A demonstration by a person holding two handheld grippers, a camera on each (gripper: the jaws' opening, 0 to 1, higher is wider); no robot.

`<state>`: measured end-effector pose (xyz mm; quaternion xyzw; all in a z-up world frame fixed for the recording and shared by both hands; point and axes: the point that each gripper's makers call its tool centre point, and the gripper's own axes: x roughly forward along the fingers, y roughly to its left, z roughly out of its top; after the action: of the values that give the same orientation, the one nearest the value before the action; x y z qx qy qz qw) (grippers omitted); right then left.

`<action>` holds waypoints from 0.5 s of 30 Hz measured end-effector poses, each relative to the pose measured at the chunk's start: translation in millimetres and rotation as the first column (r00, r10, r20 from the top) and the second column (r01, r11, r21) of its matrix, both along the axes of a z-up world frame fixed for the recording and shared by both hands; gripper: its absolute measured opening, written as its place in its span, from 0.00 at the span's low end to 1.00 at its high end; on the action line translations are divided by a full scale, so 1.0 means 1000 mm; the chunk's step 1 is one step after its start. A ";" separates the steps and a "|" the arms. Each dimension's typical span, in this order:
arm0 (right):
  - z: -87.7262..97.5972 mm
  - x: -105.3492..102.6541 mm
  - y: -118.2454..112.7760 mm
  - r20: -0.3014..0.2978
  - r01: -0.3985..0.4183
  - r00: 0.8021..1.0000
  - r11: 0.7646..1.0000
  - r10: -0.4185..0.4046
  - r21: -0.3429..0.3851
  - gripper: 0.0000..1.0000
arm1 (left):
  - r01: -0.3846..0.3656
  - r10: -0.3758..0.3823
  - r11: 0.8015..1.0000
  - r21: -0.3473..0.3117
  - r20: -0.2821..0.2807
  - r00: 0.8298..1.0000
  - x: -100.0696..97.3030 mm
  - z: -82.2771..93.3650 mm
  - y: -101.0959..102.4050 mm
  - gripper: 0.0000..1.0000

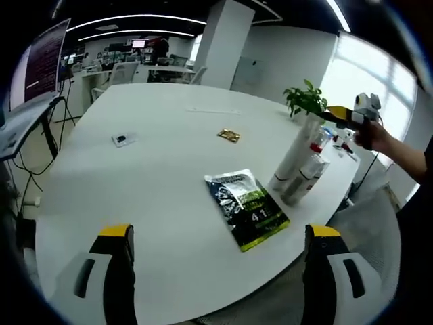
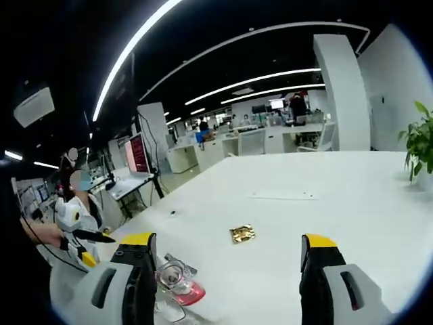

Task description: Arrange the skincare products in the storage area until every visible bottle or jar stands upright without overlapping.

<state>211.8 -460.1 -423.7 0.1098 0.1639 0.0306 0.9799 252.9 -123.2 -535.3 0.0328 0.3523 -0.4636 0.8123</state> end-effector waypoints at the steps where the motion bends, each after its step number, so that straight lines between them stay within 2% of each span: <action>1: -0.001 0.002 0.001 -0.005 0.001 1.000 1.000 -0.001 0.002 0.91 | -0.001 0.001 1.000 0.003 -0.002 1.000 0.001 -0.001 0.000 0.98; 9: -0.016 0.028 -0.007 -0.061 -0.012 0.998 1.000 0.013 0.006 0.87 | -0.012 0.012 1.000 0.011 -0.021 1.000 0.003 -0.005 -0.004 0.97; 12: -0.027 0.042 -0.012 -0.107 -0.032 0.994 0.999 0.034 0.015 0.87 | -0.021 0.021 1.000 0.014 -0.030 0.999 0.004 -0.006 -0.005 0.97; 15: -0.038 0.052 -0.010 -0.149 -0.070 0.987 0.997 0.066 -0.020 0.86 | -0.028 0.028 0.999 0.016 -0.037 0.999 0.005 -0.008 -0.005 0.97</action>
<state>264.3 -469.8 -461.8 0.0937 0.2402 0.0536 0.9647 257.6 -127.7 -543.4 0.0254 0.3714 -0.4500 0.8117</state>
